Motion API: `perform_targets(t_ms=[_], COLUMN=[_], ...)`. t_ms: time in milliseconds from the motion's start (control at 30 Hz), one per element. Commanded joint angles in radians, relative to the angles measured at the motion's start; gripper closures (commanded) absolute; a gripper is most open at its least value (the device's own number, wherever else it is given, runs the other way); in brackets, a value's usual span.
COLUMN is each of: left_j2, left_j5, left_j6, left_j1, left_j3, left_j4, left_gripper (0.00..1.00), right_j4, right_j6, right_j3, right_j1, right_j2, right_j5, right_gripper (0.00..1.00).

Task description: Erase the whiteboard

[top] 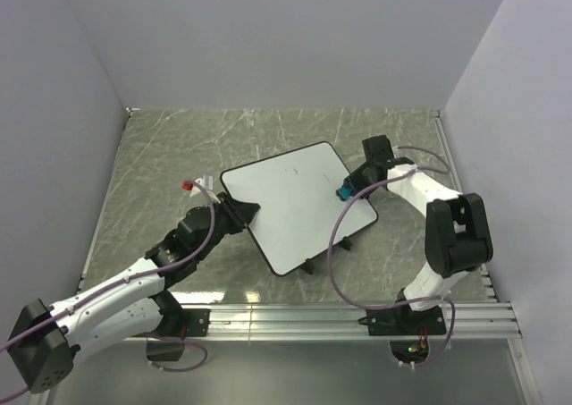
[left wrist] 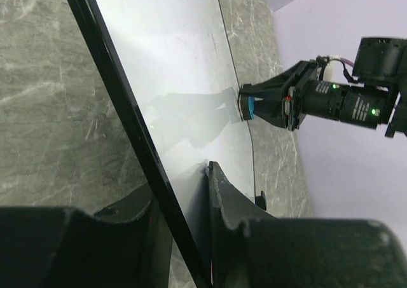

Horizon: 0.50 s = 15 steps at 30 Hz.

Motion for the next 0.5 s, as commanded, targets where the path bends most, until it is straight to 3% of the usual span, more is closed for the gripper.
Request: perform_targets(t_ms=[0,467], left_j2=[0.056,0.059], left_j5=[-0.019,-0.024], left_j6=[0.243,0.247], left_j1=[-0.015,-0.032], left_j3=[-0.028,-0.026], left_j4=[-0.257,-0.254], left_gripper=[1.00,1.00], right_j4=[-0.094,-0.196], right_j6=[0.000,0.062], right_j3=[0.076,0.511], right_j1=[0.018,0.094], right_j2=[0.111,0.333], right_j5=[-0.045,-0.076], right_gripper=[1.00,1.00])
